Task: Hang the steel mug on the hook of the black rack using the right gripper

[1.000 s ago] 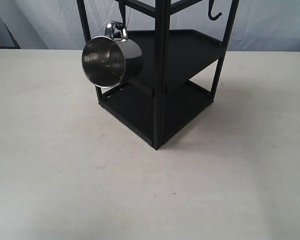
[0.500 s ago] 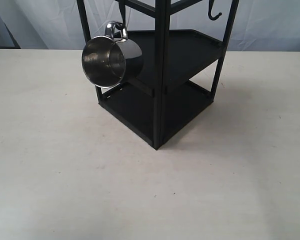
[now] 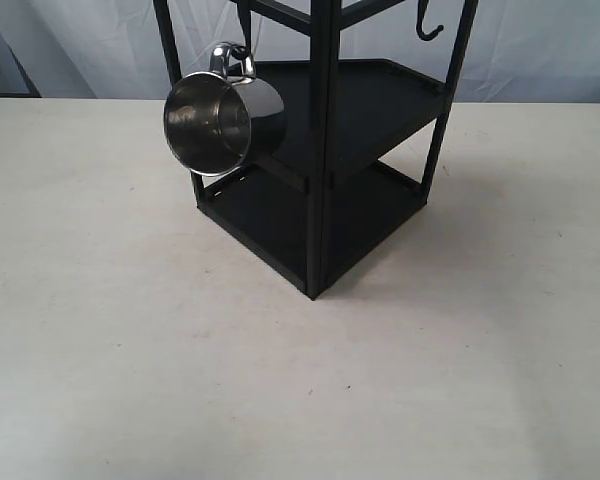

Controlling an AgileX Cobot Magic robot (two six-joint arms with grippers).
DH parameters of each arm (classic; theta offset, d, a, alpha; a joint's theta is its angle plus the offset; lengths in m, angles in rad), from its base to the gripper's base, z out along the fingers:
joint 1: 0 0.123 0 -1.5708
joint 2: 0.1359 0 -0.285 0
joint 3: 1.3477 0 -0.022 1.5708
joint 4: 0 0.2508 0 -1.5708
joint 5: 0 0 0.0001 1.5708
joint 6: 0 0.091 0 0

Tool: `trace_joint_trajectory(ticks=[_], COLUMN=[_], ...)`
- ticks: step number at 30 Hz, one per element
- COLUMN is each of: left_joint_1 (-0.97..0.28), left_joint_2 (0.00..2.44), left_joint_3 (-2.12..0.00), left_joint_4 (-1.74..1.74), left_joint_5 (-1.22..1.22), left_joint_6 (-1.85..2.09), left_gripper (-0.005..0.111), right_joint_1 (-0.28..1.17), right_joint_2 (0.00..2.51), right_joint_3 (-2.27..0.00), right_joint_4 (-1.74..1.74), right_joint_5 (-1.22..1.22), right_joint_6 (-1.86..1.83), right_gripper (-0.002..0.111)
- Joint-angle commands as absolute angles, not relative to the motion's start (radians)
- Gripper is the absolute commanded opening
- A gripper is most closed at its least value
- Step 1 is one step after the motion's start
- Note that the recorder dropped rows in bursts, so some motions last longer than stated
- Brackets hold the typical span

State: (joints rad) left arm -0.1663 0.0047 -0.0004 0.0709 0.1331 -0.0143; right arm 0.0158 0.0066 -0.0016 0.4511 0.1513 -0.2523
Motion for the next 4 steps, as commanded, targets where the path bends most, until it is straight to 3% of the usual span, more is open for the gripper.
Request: trace_joint_trajectory(ticks=[1,4], left_joint_1=[-0.171,-0.171], left_joint_2=[0.000,0.000], left_joint_3=[0.000,0.000], left_joint_4=[0.072,0.072], left_joint_5=[0.128,0.128], left_joint_6=[-0.017,-0.017], left_gripper=[0.002,0.002], right_joint_1=[0.012,0.012], right_joint_2=[0.000,0.000], right_joint_3=[0.000,0.000], right_joint_4=[0.444,0.439], right_joint_5=[0.223,0.271], right_joint_6=[-0.258,-0.258], right_gripper=[-0.001,-0.001])
